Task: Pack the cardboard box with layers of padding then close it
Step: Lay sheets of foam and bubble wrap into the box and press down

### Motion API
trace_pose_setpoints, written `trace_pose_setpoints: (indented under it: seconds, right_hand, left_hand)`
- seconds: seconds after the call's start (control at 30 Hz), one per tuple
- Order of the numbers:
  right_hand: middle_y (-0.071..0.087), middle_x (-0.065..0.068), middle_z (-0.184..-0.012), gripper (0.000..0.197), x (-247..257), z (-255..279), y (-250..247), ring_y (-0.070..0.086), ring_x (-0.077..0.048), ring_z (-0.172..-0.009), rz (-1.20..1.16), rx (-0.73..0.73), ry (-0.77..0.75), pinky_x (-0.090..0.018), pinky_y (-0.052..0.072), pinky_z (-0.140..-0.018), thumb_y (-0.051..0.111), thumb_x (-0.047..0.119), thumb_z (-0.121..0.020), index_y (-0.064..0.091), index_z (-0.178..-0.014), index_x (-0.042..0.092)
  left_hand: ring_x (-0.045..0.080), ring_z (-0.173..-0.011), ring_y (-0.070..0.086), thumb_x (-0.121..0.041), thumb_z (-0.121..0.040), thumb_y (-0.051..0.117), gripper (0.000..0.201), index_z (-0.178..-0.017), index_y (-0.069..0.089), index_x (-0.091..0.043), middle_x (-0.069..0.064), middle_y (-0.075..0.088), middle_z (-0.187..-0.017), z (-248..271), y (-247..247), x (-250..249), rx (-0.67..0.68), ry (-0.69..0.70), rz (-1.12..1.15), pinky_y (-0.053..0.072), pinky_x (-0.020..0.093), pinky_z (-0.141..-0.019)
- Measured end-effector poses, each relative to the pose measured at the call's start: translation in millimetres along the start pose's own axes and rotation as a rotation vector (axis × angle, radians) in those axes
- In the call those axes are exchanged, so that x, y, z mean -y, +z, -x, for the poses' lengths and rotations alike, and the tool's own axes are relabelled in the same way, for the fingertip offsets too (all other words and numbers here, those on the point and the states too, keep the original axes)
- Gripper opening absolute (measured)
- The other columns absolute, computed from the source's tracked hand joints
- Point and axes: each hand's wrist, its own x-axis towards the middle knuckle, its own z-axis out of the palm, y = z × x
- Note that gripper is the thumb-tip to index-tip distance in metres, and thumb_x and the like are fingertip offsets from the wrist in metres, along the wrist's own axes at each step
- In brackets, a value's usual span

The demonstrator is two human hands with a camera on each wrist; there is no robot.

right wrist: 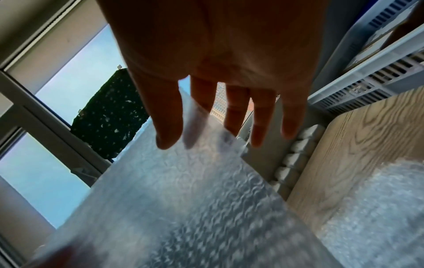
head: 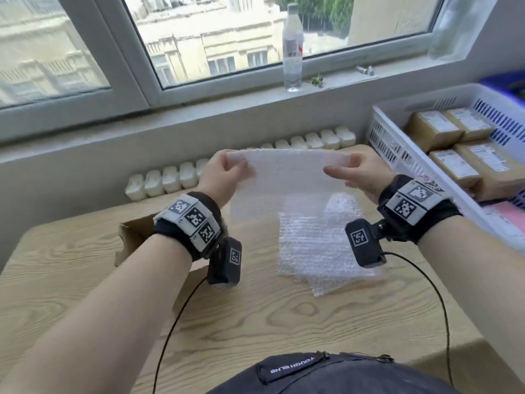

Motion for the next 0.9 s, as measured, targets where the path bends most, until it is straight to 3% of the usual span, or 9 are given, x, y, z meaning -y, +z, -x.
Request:
trace_pose_setpoints:
  seconds: [0.07, 0.2, 0.3, 0.4, 0.53, 0.67, 0.77, 0.83, 0.9]
  right_hand:
    - [0.061, -0.012, -0.105, 0.010, 9, 6, 8, 0.061, -0.026, -0.099, -0.168, 0.062, 0.022, -0.037, 0.052, -0.079, 0.065, 0.018, -0.086, 0.057, -0.092, 0.013]
    - [0.067, -0.015, -0.094, 0.010, 27, 17, 24, 0.071, -0.023, -0.074, -0.388, 0.144, -0.004, -0.043, 0.057, -0.077, 0.052, 0.017, -0.094, 0.047, -0.086, 0.021]
    - [0.066, -0.014, -0.096, 0.008, 35, 21, 35, 0.071, -0.025, -0.076, -0.390, 0.194, -0.015, -0.047, 0.057, -0.080, 0.052, 0.019, -0.094, 0.047, -0.088, 0.022]
    - [0.062, -0.014, -0.108, 0.021, 39, 26, 44, 0.066, -0.032, -0.087, -0.340, 0.330, 0.042, -0.050, 0.056, -0.079, 0.056, 0.007, -0.089, 0.049, -0.102, 0.021]
    - [0.066, -0.019, -0.102, 0.027, 42, 35, 60, 0.072, -0.028, -0.069, -0.259, 0.354, 0.102, -0.038, 0.061, -0.065, 0.053, -0.008, -0.088, 0.052, -0.110, 0.007]
    - [0.066, -0.016, -0.093, 0.020, 47, 32, 73, 0.073, -0.020, -0.061, -0.312, 0.270, 0.085, -0.031, 0.062, -0.063, 0.053, -0.013, -0.086, 0.057, -0.091, 0.006]
    - [0.066, -0.015, -0.092, 0.021, 53, 32, 84, 0.072, -0.018, -0.059, -0.349, 0.256, 0.060, -0.029, 0.061, -0.063, 0.054, -0.014, -0.084, 0.057, -0.090, 0.006]
    - [0.066, -0.014, -0.090, 0.018, 56, 34, 92, 0.072, -0.017, -0.057, -0.325, 0.272, 0.029, -0.030, 0.060, -0.063, 0.055, -0.011, -0.085, 0.058, -0.090, 0.006]
    - [0.067, -0.014, -0.090, 0.013, 59, 36, 99, 0.073, -0.016, -0.057, -0.291, 0.300, 0.010, -0.033, 0.059, -0.066, 0.056, -0.006, -0.087, 0.059, -0.089, 0.007]
  left_hand:
    - [0.008, -0.077, 0.063, -0.020, -0.091, 0.061, 0.009, -0.097, 0.054, -0.018, -0.006, 0.062, -0.085, 4, -15, -2, 0.022, -0.050, 0.131, 0.056, 0.031, -0.068]
    - [0.018, -0.095, 0.065, -0.019, -0.087, 0.066, 0.032, -0.116, 0.052, -0.012, 0.007, 0.062, -0.111, 15, -35, 4, 0.158, -0.211, 0.210, 0.058, 0.033, -0.075]
    - [0.013, -0.081, 0.066, -0.012, -0.092, 0.057, 0.005, -0.095, 0.056, -0.016, 0.008, 0.065, -0.098, 24, -46, 12, 0.169, -0.232, 0.246, 0.057, 0.035, -0.077]
    - [0.012, -0.073, 0.065, -0.011, -0.096, 0.051, 0.006, -0.091, 0.054, -0.014, 0.006, 0.060, -0.088, 28, -59, 17, 0.106, -0.227, 0.326, 0.060, 0.026, -0.057]
    - [0.008, -0.060, 0.066, -0.007, -0.096, 0.049, 0.010, -0.097, 0.052, -0.016, 0.003, 0.056, -0.082, 32, -80, 17, 0.120, -0.214, 0.370, 0.060, 0.028, -0.053]
    - [0.021, -0.085, 0.066, 0.006, -0.086, 0.059, 0.047, -0.124, 0.044, -0.016, 0.007, 0.059, -0.102, 33, -105, 27, 0.202, -0.261, 0.319, 0.061, 0.033, -0.066]
    - [0.018, -0.082, 0.063, -0.003, -0.088, 0.061, 0.026, -0.111, 0.051, -0.012, 0.006, 0.060, -0.097, 35, -115, 31, 0.108, -0.268, 0.222, 0.057, 0.035, -0.077]
    - [0.013, -0.078, 0.058, -0.017, -0.093, 0.057, 0.007, -0.098, 0.053, -0.014, 0.003, 0.058, -0.093, 35, -121, 32, 0.016, -0.278, 0.155, 0.054, 0.027, -0.066]
    - [0.016, -0.087, 0.062, -0.035, -0.091, 0.057, 0.028, -0.106, 0.056, -0.011, 0.006, 0.064, -0.102, 33, -130, 36, 0.016, -0.349, 0.200, 0.056, 0.028, -0.070]
